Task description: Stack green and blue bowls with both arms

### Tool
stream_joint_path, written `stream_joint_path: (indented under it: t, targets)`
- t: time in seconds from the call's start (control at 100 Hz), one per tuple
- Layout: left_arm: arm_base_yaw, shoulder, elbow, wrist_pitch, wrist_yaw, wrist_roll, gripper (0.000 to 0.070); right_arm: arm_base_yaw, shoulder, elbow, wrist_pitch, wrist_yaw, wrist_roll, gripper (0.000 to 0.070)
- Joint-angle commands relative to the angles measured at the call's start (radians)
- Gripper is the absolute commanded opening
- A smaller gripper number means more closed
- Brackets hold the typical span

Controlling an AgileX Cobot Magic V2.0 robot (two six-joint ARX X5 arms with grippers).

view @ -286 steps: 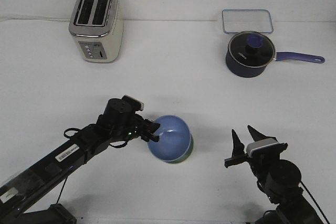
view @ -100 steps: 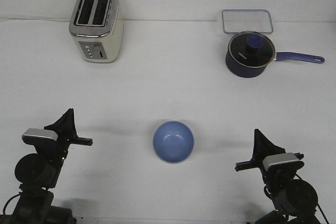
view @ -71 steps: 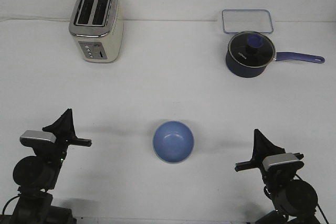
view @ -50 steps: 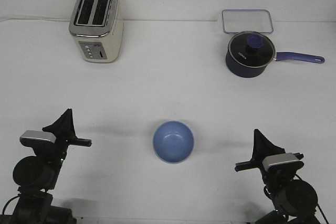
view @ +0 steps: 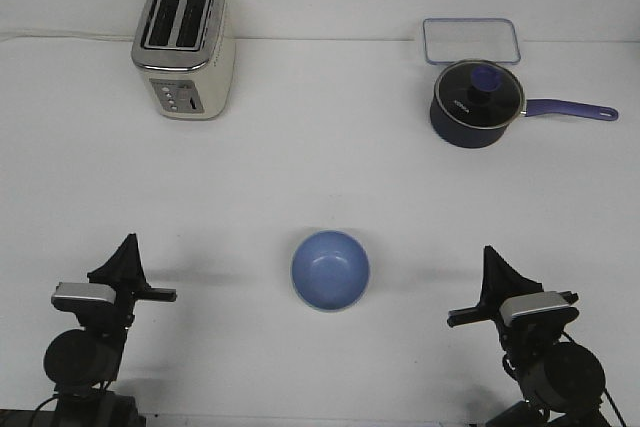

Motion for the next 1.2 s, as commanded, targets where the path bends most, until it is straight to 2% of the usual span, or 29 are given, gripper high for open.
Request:
stream_joint_path:
  t: [0.0, 0.1, 0.31, 1.13, 1.19]
  targets:
    - [0.0, -0.07, -0.024, 0.002, 0.0, -0.001, 0.0015, 0.003, 0.002, 0.001, 0.013, 0.001, 0.002, 0.0003]
    - [0.0, -0.156, -0.07, -0.055, 0.0, -0.022, 0.0015, 0.003, 0.002, 0.001, 0.013, 0.001, 0.002, 0.0003]
    - [0.003, -0.152, -0.111, -0.065, 0.0, -0.045, 0.0015, 0.003, 0.002, 0.002, 0.016, 0.001, 0.002, 0.0003]
    - [0.004, -0.15, -0.11, -0.061, 0.0, -0.044, 0.0015, 0.003, 0.002, 0.002, 0.017, 0.001, 0.002, 0.0003]
    - [0.004, -0.15, -0.11, -0.061, 0.0, -0.044, 0.0015, 0.002, 0.001, 0.002, 0.018, 0.003, -0.019, 0.0003]
